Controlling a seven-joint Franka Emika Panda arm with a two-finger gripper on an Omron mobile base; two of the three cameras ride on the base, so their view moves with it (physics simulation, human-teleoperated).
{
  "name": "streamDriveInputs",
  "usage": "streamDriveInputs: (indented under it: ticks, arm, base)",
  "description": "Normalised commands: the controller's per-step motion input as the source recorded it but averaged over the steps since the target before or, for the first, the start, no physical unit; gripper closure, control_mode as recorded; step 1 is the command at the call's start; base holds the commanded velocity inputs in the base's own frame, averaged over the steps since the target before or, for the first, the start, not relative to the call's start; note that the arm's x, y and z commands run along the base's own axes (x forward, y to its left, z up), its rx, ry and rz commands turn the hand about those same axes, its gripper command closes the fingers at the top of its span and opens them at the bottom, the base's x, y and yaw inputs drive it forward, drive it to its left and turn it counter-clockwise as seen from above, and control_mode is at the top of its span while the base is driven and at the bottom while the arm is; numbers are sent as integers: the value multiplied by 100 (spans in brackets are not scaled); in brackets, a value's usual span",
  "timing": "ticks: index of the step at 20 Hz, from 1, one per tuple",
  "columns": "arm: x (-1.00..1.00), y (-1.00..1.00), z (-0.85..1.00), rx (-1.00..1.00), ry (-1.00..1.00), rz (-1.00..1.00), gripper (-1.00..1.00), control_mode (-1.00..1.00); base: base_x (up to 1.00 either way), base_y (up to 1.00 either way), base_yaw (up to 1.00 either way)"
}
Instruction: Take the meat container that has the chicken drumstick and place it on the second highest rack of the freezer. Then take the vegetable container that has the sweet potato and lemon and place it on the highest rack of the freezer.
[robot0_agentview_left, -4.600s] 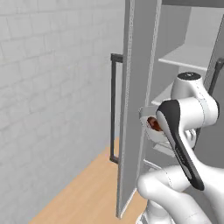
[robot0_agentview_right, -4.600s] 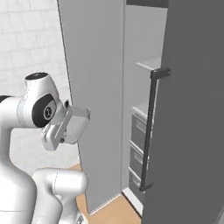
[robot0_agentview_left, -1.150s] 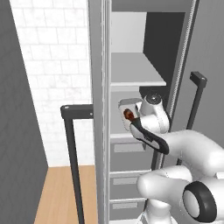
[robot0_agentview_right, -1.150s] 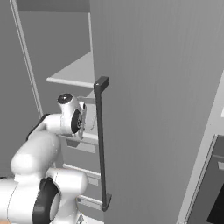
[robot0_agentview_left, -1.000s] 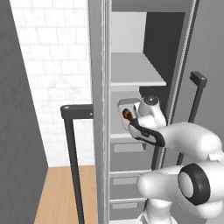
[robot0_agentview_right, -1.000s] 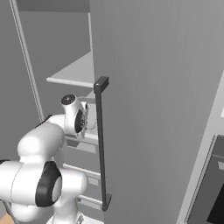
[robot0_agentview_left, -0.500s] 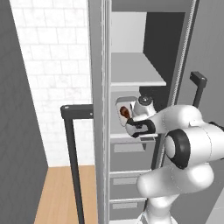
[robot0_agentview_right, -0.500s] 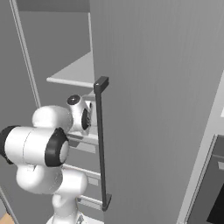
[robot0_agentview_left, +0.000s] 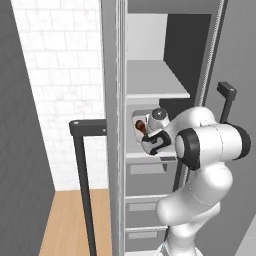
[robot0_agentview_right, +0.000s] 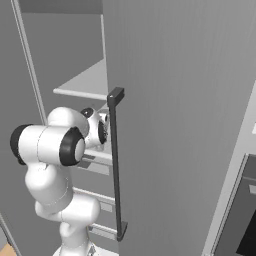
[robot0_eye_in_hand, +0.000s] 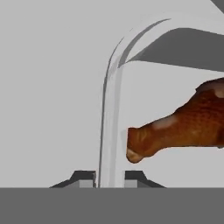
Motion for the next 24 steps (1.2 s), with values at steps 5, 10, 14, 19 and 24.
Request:
streamDriveInputs:
  ticks: [5, 10, 14, 19, 24]
  arm:
    - [19, 0, -34, 0, 0, -1, 100, -100]
    - [21, 0, -9, 0, -4, -1, 100, -100]
    - [0, 0, 0, 0, -2, 0, 100, -100]
    - [0, 0, 0, 0, 0, 0, -100, -100]
    - [0, 0, 0, 0, 0, 0, -100, -100]
  base:
    - [0, 0, 0]
    - [0, 0, 0]
    - [0, 0, 0]
    - [0, 0, 0]
    - [0, 0, 0]
